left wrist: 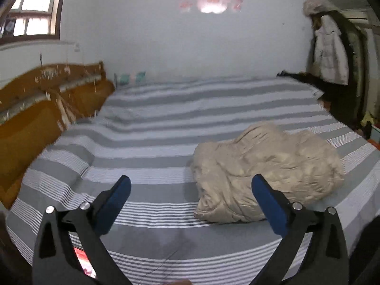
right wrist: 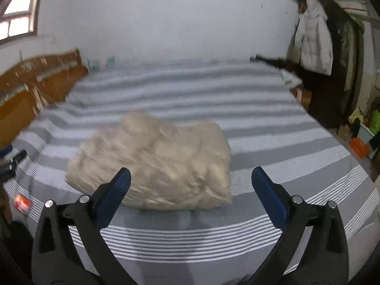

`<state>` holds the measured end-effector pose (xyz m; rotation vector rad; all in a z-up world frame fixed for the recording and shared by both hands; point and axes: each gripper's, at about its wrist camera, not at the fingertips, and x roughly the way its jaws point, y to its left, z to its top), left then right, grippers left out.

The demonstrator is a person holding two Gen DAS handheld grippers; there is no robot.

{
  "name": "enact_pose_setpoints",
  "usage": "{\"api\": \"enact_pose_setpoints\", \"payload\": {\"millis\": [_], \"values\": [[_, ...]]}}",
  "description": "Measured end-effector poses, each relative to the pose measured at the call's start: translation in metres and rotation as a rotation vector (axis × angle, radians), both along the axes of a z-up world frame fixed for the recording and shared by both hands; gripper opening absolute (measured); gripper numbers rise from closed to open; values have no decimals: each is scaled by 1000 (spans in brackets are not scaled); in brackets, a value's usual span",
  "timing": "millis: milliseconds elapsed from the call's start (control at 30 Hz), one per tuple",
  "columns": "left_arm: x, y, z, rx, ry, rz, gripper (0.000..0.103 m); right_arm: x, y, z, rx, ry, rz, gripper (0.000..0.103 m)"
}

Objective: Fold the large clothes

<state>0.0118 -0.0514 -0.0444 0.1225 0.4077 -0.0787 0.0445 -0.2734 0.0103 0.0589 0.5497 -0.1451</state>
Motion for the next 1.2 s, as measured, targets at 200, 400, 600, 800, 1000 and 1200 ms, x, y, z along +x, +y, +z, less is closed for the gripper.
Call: {"api": "enact_pose_setpoints", "payload": {"millis": [200, 400, 600, 800, 1000, 1200], "values": [[-24, 11, 11, -125, 7, 3, 101, -29, 42, 14, -14, -14, 48, 100], [-20, 2, 6, -83, -7, 44, 101, -26, 40, 7, -7, -11, 44, 100], [-7, -3, -11, -28, -37, 17, 101, -9, 29, -10, -6, 6, 10, 100], [0, -22, -11, -12, -50, -39, 101, 1, 20, -20, -2, 11, -16, 100], [-6, -32, -6, -11, -60, -54, 101, 1, 14, -23, 1, 2, 2, 100], [-19, -46, 12, -6, -84, -31, 101, -4, -1, -16, 45, -54, 25, 100]]}}
